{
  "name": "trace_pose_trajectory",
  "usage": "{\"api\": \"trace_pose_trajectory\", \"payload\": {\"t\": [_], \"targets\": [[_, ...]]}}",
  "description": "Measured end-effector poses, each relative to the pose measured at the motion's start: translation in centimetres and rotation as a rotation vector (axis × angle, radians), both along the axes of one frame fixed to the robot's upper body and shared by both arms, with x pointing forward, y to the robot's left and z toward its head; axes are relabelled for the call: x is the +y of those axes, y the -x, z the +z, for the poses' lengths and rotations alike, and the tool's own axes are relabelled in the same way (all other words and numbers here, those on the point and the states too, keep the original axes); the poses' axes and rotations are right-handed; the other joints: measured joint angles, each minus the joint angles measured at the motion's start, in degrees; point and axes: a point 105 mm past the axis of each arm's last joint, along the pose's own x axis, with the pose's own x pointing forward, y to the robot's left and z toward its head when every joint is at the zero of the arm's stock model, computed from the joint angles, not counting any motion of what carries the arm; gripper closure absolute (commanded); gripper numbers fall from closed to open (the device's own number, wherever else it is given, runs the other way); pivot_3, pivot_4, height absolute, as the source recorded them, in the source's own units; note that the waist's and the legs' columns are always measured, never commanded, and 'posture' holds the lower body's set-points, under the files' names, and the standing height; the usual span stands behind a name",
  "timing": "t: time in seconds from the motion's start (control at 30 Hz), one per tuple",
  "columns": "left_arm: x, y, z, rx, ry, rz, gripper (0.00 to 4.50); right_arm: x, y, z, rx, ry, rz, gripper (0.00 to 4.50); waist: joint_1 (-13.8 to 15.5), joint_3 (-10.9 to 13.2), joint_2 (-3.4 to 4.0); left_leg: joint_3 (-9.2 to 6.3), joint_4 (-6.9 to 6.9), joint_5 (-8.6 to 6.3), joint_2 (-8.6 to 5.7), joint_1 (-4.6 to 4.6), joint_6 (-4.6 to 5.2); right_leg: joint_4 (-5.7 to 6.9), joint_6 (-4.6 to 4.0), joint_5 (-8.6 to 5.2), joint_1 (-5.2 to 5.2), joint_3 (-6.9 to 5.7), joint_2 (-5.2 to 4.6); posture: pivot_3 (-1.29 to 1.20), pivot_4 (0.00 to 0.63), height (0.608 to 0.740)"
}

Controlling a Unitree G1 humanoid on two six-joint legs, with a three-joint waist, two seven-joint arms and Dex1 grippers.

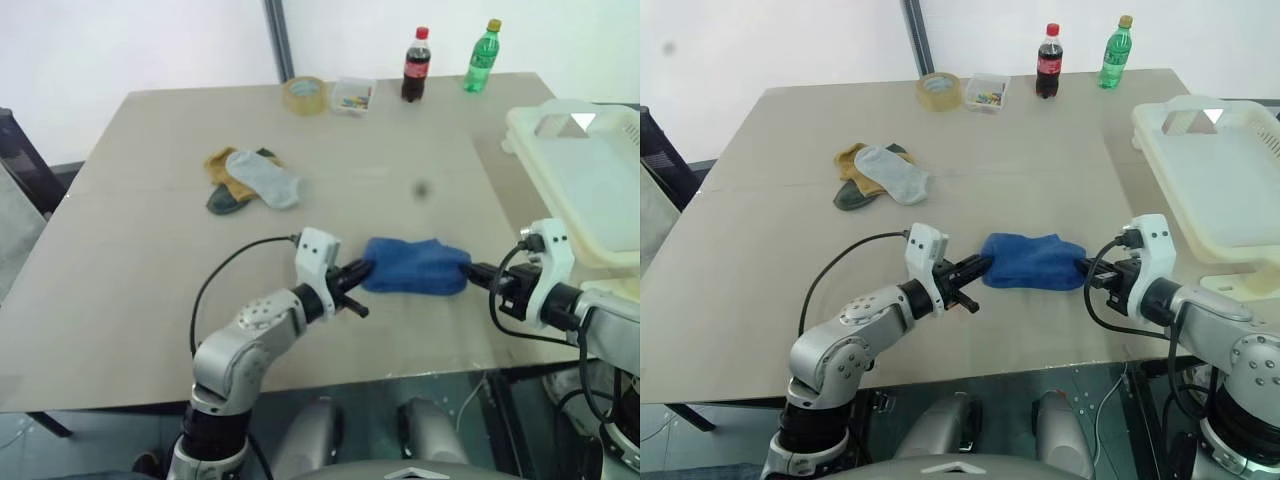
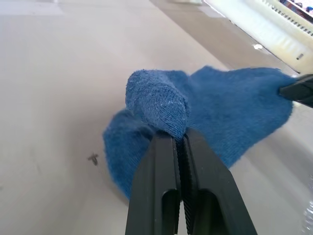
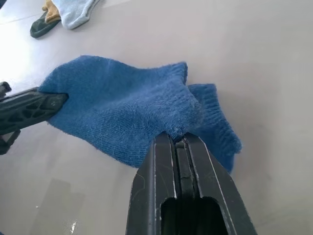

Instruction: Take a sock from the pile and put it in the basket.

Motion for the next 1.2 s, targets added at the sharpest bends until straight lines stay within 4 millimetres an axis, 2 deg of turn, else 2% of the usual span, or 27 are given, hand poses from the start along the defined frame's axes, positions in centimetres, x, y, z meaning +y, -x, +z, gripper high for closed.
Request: {"api": "trace_pose_trajectory", "payload": {"t": [0.1,0.43,0.87,1.17,1.2], "targets": [[-0.3,-0.4,-0.7,0.029,-0.011,-0.005,4.44,-0.2,0.0,-0.3,0.012,0.001,-0.014,4.5,0.0,0.0,0.0,0.0,0.0,0.0,0.0,0.0,0.01,0.0,0.0,0.0,0.0,0.0,0.01,0.0,0.15,0.74],[-1.5,-0.7,-0.8,0.024,-0.004,-0.04,4.44,-1.0,-0.3,-1.0,0.042,0.01,-0.065,4.5,-0.05,0.0,0.0,0.0,0.0,-0.01,0.01,-0.01,0.01,-0.01,0.0,0.0,0.0,0.0,0.01,0.0,0.15,0.74],[-1.2,-0.9,-0.9,0.035,0.031,0.052,4.44,-1.5,-1.1,-1.1,0.046,0.021,-0.094,4.5,-0.03,0.01,-0.01,-0.01,-0.01,-0.01,0.01,-0.02,0.01,-0.06,0.0,0.0,0.0,-0.01,0.01,0.0,0.15,0.74],[-1.4,-0.7,-1.4,0.083,0.031,0.05,4.44,-1.5,-1.5,-3.1,0.126,0.049,-0.112,4.5,-0.01,0.01,-0.01,-0.02,-0.06,-0.01,0.01,-0.03,0.01,-0.15,0.0,0.0,0.0,-0.01,0.01,0.0,0.15,0.74],[-1.5,-0.6,-1.4,0.088,0.032,0.047,4.49,-1.6,-1.5,-3.2,0.129,0.051,-0.113,4.23,-0.01,0.01,-0.01,-0.01,-0.06,-0.01,0.01,-0.03,0.01,-0.16,0.01,0.0,0.0,-0.01,0.01,0.0,0.15,0.74]]}}
